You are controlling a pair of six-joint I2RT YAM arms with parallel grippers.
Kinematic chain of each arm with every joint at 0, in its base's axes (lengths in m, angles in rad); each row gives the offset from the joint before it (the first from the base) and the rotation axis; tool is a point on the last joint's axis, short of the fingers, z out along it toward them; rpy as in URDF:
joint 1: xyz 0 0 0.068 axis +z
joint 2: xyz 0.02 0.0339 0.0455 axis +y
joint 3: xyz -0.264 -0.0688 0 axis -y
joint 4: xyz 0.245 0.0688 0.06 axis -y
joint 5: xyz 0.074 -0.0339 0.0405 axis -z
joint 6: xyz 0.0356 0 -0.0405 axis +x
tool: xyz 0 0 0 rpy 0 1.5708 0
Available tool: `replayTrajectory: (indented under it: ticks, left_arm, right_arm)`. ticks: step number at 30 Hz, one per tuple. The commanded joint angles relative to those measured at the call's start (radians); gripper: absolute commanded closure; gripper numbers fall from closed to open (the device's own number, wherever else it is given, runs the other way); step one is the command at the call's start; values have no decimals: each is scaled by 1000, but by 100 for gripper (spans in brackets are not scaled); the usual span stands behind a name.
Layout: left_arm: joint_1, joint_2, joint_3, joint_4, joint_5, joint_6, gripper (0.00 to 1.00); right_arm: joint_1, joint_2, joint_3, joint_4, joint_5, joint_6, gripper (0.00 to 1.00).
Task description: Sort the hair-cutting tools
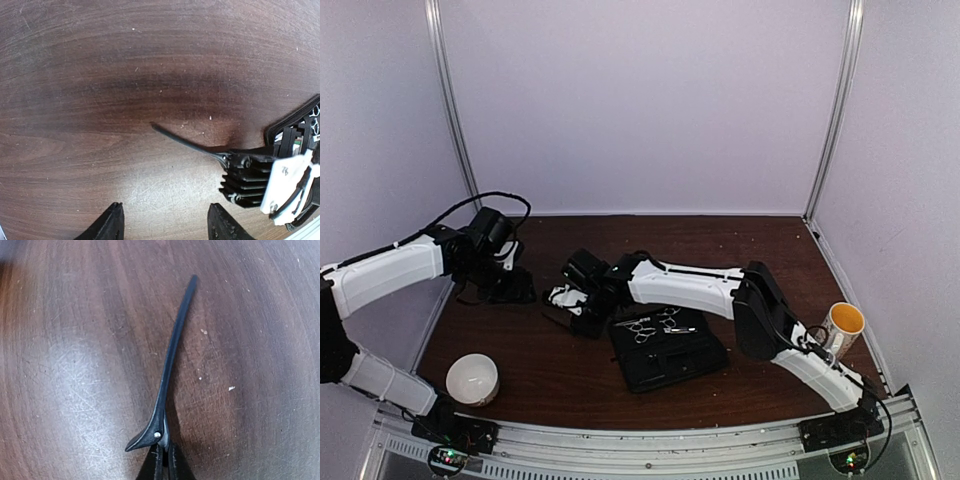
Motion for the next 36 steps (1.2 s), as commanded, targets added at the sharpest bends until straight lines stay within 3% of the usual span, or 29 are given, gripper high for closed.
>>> replayTrajectory:
  ticks: [1,6,14,18,22,29,36]
  left_arm:
    - [7,-39,6,15,-10,15,40]
    - [7,-84,18,14,-20,30,40]
    - [-22,-78,-29,86,125,69,43]
    - [-114,-48,-24,139,138,85,45]
    - [-241,91,39,139,151,93,46]
    - [-484,332,182,136,168,76,46]
    - [-574,464,215,195,172,-43,46]
  right_arm:
    - [4,-95,-146,21,29,-53,100]
    - [-8,-322,-371,119,60,-116,100]
    - [-71,-687,-727,53,19,-197,100]
    - [-150,-877,-962,89,74,-176,100]
    - [-247,-1046,-1135,95,116,-214,100]
    - [-369,-1259,-1294,56,137,-245,100]
    - [-375,-1393,-1424,93,113,-231,100]
